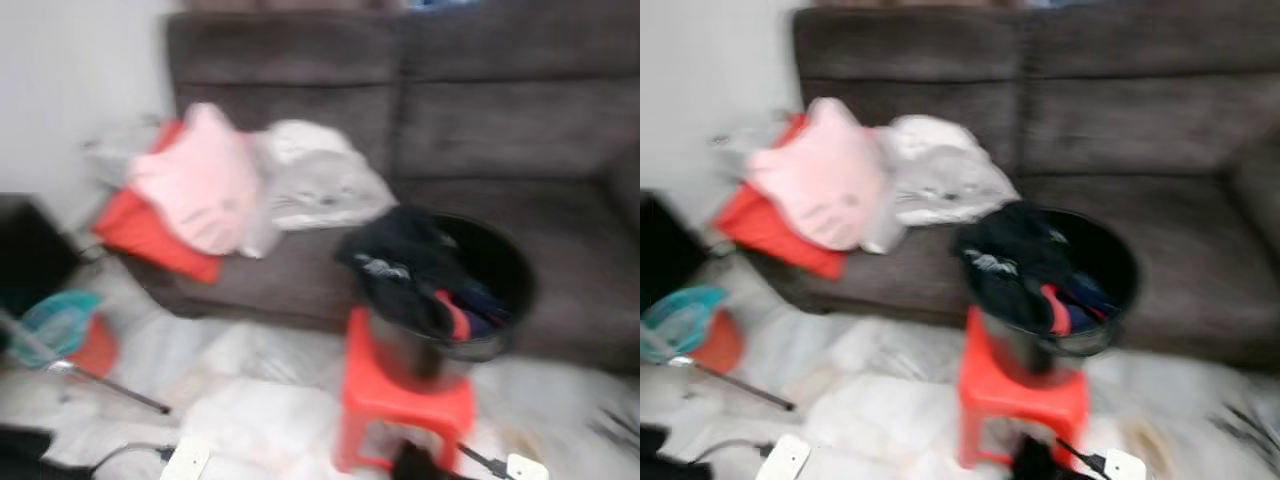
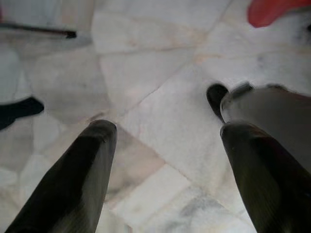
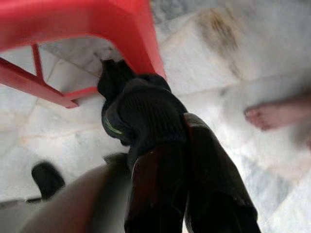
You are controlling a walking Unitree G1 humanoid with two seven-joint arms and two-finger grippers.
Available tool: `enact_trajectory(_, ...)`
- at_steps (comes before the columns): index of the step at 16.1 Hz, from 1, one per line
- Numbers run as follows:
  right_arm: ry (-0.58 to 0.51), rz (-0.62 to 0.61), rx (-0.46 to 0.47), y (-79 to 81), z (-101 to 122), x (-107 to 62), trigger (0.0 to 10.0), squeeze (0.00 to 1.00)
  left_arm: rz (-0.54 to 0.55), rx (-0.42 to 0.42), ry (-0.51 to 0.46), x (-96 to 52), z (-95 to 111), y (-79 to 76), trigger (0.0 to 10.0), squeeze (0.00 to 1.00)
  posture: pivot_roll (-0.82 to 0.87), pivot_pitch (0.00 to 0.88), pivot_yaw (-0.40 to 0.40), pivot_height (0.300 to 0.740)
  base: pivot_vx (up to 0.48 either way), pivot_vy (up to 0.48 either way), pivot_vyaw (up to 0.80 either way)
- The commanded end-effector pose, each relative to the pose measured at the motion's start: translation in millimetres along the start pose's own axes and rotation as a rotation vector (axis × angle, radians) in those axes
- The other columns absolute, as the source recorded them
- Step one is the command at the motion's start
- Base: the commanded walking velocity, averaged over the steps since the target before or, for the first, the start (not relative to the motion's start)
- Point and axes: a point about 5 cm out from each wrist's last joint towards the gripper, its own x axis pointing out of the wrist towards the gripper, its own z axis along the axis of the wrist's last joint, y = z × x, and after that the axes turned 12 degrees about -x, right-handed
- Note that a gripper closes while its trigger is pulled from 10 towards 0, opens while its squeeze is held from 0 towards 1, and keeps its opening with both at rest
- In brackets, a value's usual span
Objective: Hang hanger
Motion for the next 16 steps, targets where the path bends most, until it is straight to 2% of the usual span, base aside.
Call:
enact_trajectory(1, -0.003, 0.017, 0.003, 7.5, 0.2, -0.5, 10.0, 0.0, 0.013, 0.006, 0.008, -0.9, 0.0, 5.4, 10.0, 0.0, -0.27, 0.0, 0.091, 0.74, 0.0, 0.0, 0.8)
enact_trajectory(16, -0.011, 0.008, -0.011, 9.3, 0.7, -0.7, 10.0, 0.0, 0.025, 0.023, 0.028, -1.4, -2.1, 8.0, 10.0, 0.0, -0.27, 0.0, 0.091, 0.74, 0.0, 0.0, 0.8)
